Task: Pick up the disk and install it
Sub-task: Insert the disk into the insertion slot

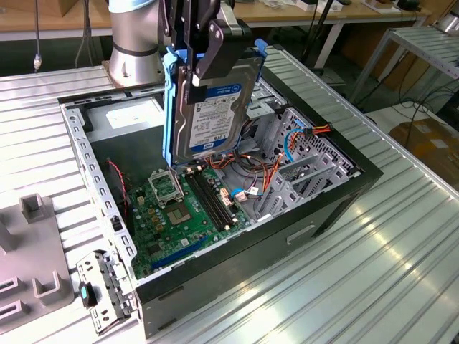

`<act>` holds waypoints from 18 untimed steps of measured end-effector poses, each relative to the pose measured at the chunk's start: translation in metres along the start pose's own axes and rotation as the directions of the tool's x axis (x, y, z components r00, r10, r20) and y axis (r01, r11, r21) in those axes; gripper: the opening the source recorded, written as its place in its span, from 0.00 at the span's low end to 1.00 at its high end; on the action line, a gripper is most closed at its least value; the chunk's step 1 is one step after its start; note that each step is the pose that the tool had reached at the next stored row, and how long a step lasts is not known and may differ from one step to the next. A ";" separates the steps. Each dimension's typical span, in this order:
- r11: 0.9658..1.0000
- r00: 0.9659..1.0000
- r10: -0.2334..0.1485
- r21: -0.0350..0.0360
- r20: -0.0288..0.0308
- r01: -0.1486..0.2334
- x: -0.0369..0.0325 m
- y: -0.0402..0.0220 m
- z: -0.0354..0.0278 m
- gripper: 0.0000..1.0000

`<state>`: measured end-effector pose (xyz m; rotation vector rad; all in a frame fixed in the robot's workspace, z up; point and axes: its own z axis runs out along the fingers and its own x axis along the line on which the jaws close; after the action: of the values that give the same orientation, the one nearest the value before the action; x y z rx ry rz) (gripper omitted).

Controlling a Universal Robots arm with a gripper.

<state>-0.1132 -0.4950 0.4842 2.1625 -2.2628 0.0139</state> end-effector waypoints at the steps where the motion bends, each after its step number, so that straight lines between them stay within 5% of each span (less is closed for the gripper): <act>1: 1.000 1.000 0.000 0.000 0.000 0.000 0.0000 0.0000 0.0000 0.37; 6: 1.000 1.000 0.000 0.000 0.000 0.000 0.0030 -0.0002 0.0000 0.37; 12: 1.000 1.000 0.000 0.000 0.000 0.000 0.0145 -0.0007 0.0002 0.37; 18: 1.000 1.000 0.000 0.000 0.000 0.000 0.0154 -0.0075 0.0002 0.37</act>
<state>-0.1064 -0.5107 0.4842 2.1625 -2.2628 0.0139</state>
